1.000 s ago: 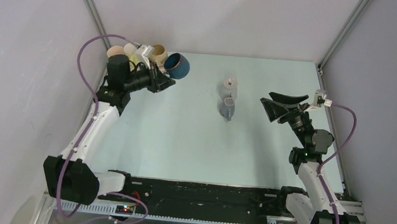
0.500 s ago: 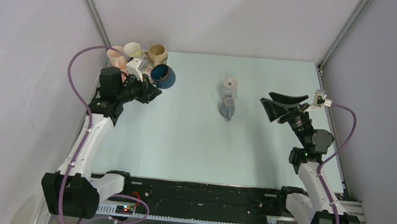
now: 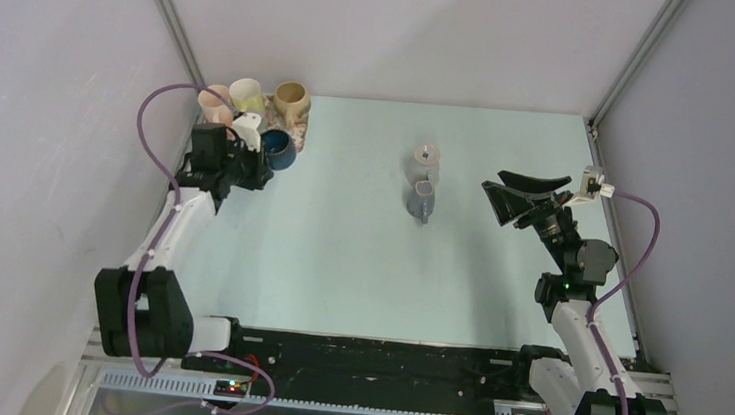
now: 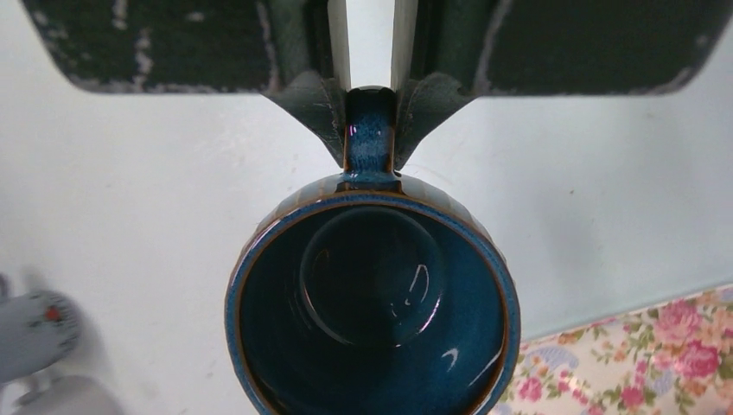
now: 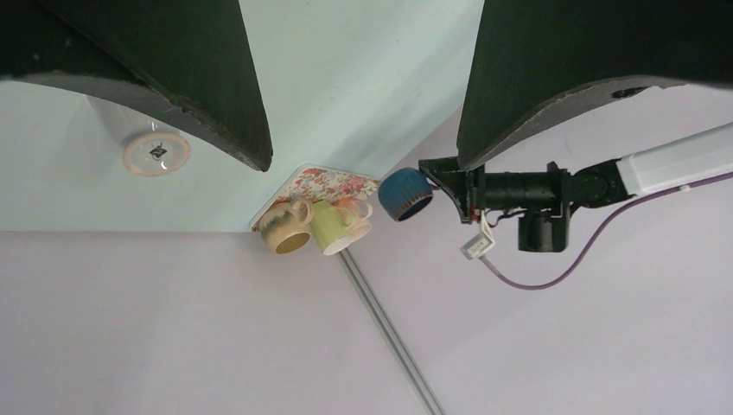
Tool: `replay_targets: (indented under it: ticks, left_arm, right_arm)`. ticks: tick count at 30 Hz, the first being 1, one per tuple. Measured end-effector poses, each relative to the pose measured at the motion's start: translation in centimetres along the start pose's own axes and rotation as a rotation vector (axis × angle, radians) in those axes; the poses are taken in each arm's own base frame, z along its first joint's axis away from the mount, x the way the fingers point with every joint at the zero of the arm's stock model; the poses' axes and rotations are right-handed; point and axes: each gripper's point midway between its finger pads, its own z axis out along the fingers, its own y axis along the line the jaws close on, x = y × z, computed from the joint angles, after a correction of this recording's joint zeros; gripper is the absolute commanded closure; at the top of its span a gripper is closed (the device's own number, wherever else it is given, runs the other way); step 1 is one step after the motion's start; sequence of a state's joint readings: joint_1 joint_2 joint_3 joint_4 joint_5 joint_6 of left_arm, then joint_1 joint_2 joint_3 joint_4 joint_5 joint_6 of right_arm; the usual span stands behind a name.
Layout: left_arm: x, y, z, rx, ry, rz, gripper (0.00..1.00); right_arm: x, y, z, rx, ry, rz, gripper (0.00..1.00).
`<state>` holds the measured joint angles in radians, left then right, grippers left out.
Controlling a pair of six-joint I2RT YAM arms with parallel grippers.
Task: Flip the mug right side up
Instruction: Place the cup on the tray.
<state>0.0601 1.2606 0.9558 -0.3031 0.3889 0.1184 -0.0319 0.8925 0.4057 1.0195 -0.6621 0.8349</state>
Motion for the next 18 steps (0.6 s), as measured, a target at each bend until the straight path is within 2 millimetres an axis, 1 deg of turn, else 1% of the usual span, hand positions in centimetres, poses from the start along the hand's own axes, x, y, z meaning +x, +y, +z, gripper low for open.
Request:
replay_targets:
  ticks: [3,5,12,18]
  left_arm:
    - [1.3,1.7,1.3,-0.051,0.062,-0.001,1.0]
    - [1.7,2.8,2.1,-0.087,0.092,-0.002,1.0]
    - [1.3,7.3,4.4,-0.227,0.151,-0.003,1.0]
    - [1.2,10.4,6.1,-0.33,0.196,0.011,1.0]
  right_arm:
    - [0.0,0.0,0.0,0.002,0.001,0.0,0.17]
    - [0.1,-0.1,0.0,0.004,0.003,0.002,0.17]
    - [0.2,-0.2,0.0,0.008,0.006,0.006,0.17]
    - [0.2,-0.3,0.0,0.012,0.009,0.004,0.17]
